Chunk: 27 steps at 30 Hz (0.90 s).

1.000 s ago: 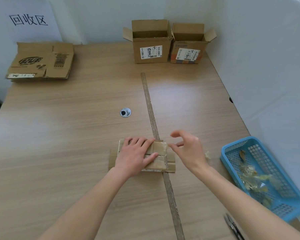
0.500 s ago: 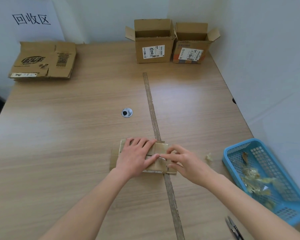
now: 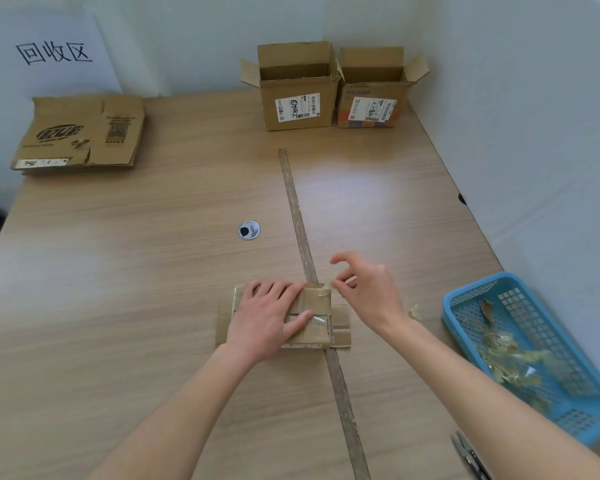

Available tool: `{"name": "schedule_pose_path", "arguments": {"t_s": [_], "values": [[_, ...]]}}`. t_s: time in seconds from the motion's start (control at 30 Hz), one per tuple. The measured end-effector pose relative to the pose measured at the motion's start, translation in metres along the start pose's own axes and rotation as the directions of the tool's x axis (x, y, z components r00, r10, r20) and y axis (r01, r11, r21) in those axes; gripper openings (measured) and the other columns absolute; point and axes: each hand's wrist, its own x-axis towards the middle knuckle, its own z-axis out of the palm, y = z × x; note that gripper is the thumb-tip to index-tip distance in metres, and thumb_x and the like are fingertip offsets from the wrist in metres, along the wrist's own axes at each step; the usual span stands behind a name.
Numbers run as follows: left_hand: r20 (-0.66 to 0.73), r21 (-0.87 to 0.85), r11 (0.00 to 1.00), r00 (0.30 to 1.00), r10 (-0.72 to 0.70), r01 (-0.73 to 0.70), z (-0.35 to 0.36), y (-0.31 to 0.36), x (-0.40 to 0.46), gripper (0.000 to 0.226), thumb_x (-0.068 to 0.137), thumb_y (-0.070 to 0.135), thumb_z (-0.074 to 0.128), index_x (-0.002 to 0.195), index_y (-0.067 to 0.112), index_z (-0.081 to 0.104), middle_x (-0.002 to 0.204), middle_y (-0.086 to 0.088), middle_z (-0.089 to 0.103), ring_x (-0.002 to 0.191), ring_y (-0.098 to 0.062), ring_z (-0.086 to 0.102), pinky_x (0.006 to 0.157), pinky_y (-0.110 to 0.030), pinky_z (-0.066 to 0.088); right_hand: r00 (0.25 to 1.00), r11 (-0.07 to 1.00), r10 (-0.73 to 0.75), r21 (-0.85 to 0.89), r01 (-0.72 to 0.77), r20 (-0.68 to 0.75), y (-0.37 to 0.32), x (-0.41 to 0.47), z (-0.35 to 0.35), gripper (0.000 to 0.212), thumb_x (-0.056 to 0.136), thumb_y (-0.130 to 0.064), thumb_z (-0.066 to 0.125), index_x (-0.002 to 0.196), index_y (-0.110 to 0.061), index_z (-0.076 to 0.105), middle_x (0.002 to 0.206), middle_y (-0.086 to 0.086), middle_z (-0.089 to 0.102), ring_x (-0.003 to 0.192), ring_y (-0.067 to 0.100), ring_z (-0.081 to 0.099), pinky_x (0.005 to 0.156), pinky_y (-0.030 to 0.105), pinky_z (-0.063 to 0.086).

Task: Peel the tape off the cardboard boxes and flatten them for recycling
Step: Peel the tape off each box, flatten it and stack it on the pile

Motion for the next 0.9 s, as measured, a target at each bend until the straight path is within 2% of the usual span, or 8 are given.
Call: {"name": "schedule_pose_path", "arguments": {"t_s": [0.13,0.23,0.37,0.47,0.57,0.67,0.73,0.9], "values": [[-0.014,-0.007,1.000,1.000,-0.001,0.001,-0.001,0.002,0.000,0.061,0.098,0.069,0.027,0.143,0.033,0.048,0.126,0.012,0.058,0.119,-0.016,0.051,0.107,-0.041,0.035,0.973,0.971,-0.221,-0.081,0.226,0.062,0.004,-0.021,0.005,0.014,0.086,-0.002,0.075,0.094,-0.012,0.081,0.087,-0.001,0.079,0.078,0.018,0.074,0.071,0.027,0.056],[-0.013,0.004,1.000,1.000,0.002,-0.002,0.000,0.001,-0.001,0.063,0.098,0.069,0.025,0.145,0.033,0.046,0.127,0.012,0.057,0.120,-0.015,0.049,0.108,-0.040,0.033,0.949,0.953,-0.285,-0.063,0.295,0.133,0.011,-0.030,0.002,0.020,0.092,0.000,0.069,0.108,-0.007,0.079,0.107,0.005,0.077,0.095,0.023,0.074,0.084,0.028,0.056],[0.003,0.013,1.000,1.000,-0.010,0.010,0.001,0.001,0.000,0.063,0.098,0.069,0.023,0.146,0.033,0.045,0.129,0.012,0.056,0.122,-0.015,0.048,0.109,-0.040,0.031,0.899,0.950,-0.246,-0.095,0.299,0.363,0.018,-0.033,-0.004,0.037,0.101,-0.011,0.057,0.137,-0.009,0.062,0.140,0.009,0.058,0.126,0.022,0.058,0.107,0.035,0.046],[-0.004,0.012,1.000,1.000,-0.007,0.007,0.001,0.003,-0.001,0.062,0.098,0.069,0.024,0.145,0.033,0.046,0.128,0.012,0.057,0.120,-0.016,0.049,0.108,-0.041,0.033,0.836,0.967,-0.167,-0.079,0.242,0.523,0.016,-0.025,-0.017,0.051,0.098,-0.029,0.062,0.146,-0.015,0.053,0.146,-0.003,0.046,0.125,0.011,0.052,0.110,0.030,0.041],[-0.018,0.007,1.000,1.000,-0.004,0.004,0.002,0.002,-0.001,0.061,0.099,0.068,0.026,0.143,0.031,0.047,0.126,0.011,0.057,0.119,-0.016,0.050,0.107,-0.041,0.034,0.781,0.969,-0.113,-0.108,0.224,0.615,0.014,-0.010,-0.026,0.066,0.087,-0.054,0.066,0.143,-0.022,0.056,0.138,-0.013,0.048,0.104,-0.003,0.049,0.097,0.018,0.041],[-0.006,0.020,1.000,1.000,0.002,-0.002,0.001,0.002,0.000,0.060,0.099,0.067,0.027,0.144,0.032,0.046,0.127,0.011,0.056,0.120,-0.016,0.050,0.107,-0.041,0.034,0.841,0.960,-0.190,-0.083,0.267,0.507,0.011,0.005,-0.023,0.025,0.092,-0.030,0.072,0.115,-0.021,0.076,0.111,-0.007,0.068,0.084,0.001,0.058,0.085,0.028,0.052],[-0.003,0.019,1.000,1.000,0.008,-0.008,0.002,0.003,-0.001,0.059,0.100,0.068,0.026,0.144,0.033,0.045,0.127,0.012,0.056,0.121,-0.015,0.048,0.107,-0.041,0.033,0.877,0.972,-0.192,-0.037,0.231,0.440,0.010,0.012,-0.018,0.008,0.086,-0.023,0.080,0.094,-0.023,0.079,0.090,-0.011,0.071,0.074,-0.001,0.061,0.077,0.023,0.052],[-0.006,0.021,1.000,1.000,0.008,-0.008,0.003,0.001,0.000,0.057,0.100,0.067,0.025,0.143,0.034,0.043,0.128,0.013,0.055,0.121,-0.014,0.048,0.106,-0.041,0.034,0.895,0.996,-0.078,-0.002,0.088,0.440,0.012,0.019,-0.010,0.025,0.072,-0.033,0.091,0.080,-0.039,0.068,0.076,-0.016,0.069,0.066,0.001,0.065,0.064,0.022,0.052]]}}
